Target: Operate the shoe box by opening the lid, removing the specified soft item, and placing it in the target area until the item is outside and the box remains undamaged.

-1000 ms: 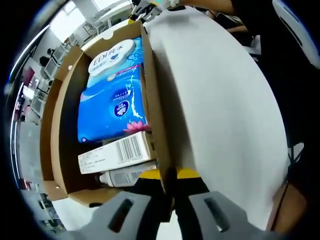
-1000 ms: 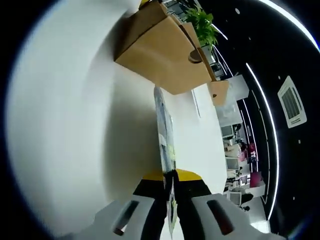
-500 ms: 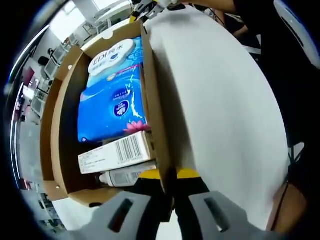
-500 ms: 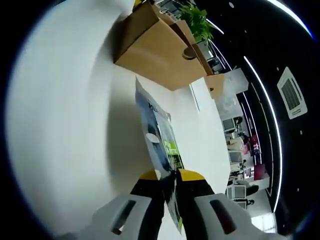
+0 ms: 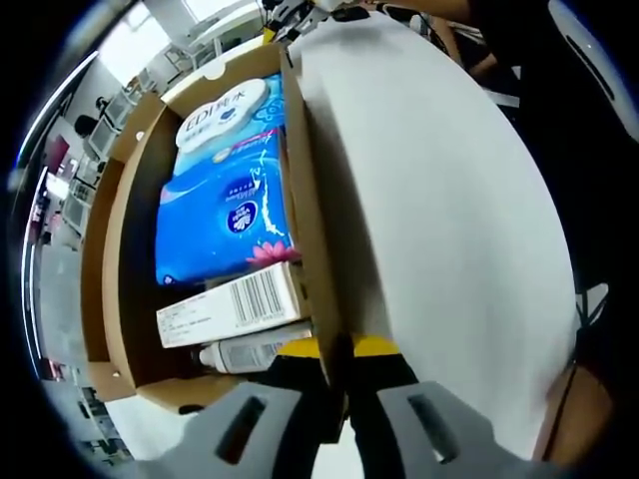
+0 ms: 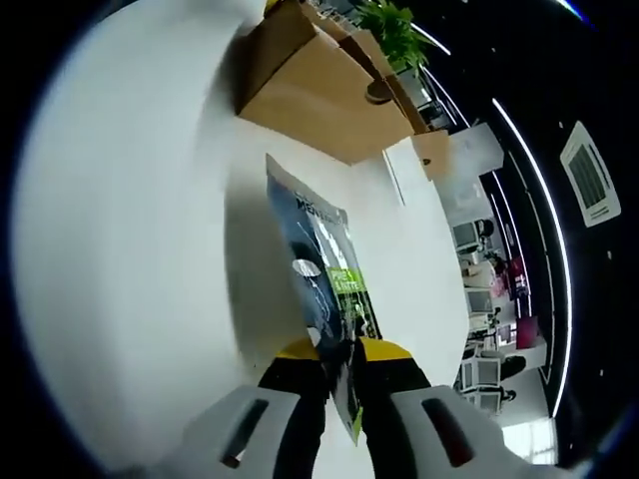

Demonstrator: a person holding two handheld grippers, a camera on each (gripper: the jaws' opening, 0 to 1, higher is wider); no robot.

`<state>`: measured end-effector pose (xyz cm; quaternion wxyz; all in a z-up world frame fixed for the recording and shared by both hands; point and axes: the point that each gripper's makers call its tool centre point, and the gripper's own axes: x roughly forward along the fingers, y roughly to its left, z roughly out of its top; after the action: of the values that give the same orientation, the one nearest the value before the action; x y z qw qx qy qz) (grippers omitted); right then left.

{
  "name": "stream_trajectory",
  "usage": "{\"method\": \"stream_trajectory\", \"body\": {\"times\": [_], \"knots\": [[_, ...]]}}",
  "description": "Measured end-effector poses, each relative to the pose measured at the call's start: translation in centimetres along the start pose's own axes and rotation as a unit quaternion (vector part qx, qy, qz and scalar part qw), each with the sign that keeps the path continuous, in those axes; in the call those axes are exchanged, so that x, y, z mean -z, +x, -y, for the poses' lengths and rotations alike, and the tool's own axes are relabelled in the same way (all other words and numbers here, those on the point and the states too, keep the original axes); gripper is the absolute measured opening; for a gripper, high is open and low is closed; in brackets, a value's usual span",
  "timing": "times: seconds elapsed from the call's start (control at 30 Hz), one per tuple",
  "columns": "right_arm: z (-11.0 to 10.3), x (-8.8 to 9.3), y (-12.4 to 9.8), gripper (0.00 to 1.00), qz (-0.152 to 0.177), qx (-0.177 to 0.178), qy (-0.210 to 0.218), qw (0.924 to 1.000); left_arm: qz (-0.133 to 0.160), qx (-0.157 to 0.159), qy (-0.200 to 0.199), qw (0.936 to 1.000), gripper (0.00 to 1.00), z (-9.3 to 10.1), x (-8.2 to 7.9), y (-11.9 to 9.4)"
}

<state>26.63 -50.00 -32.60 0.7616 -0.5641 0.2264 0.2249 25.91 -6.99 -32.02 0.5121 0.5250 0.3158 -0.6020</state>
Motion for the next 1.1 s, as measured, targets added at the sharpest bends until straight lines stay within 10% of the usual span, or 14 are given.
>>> {"method": "stream_trajectory", "body": {"times": [0.53,1.1], "knots": [[-0.9,-1.1,-1.5,0.15,0.016,-0.023,0.141,0.9897,0.0,0.0,0.003,1.0,0.05,0.0,0.0,0.0],[-1.0,0.4,-1.7,0.2,-0.04,-0.035,0.066,0.9964,0.0,-0.001,0.004,1.0,0.05,0.0,0.1,0.0]]}}
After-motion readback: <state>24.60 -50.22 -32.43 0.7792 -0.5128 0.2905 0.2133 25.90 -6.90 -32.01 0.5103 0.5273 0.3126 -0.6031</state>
